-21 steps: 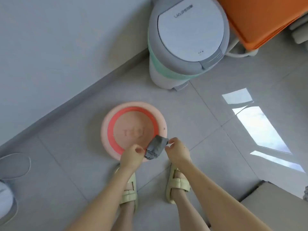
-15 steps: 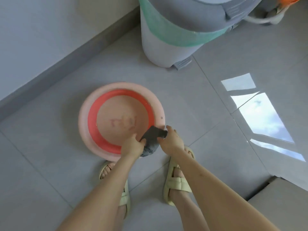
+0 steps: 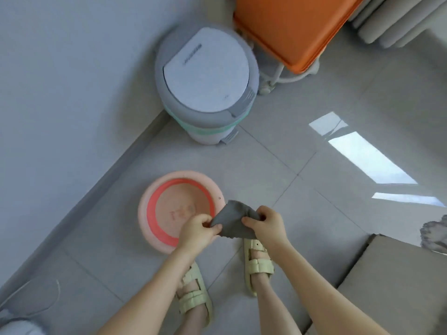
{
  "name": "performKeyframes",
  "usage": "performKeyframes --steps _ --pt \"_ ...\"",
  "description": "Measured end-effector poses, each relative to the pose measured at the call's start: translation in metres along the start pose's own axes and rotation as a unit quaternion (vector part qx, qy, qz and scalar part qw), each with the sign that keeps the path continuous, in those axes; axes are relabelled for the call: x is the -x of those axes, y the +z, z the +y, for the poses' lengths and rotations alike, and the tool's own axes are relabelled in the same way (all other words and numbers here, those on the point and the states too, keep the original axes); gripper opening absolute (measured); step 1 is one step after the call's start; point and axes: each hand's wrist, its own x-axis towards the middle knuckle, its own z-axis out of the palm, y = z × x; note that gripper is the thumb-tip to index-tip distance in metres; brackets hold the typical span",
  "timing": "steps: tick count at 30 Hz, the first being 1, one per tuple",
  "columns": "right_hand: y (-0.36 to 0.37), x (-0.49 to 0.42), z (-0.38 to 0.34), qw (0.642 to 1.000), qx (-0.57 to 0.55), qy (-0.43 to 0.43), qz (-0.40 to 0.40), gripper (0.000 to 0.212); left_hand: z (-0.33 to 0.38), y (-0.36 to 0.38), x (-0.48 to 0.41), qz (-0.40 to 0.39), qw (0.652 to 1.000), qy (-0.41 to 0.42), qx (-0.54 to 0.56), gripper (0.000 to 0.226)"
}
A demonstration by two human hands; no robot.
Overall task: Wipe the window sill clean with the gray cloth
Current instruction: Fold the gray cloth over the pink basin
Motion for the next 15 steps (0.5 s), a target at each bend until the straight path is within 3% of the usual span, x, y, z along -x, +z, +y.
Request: performKeyframes --steps 6,10,15 --pt "-0.130 0.114 -0.087 0.985 -0.133 -0.069 0.091 0.023 0.161 -0.029 0.118 -0.035 0.994 0.096 -0.044 0.024" --pt "-0.228 0.178 -0.119 0.966 -0.164 -0.110 0.165 0.027 0.271 -0.015 0.193 -0.070 0.985 0.137 -0.077 0.026" --pt "-0.345 0.228 -0.122 0.955 -0.217 -0.073 0.187 0.015 0.400 0.026 0.257 -0.090 0.962 0.223 -0.127 0.008"
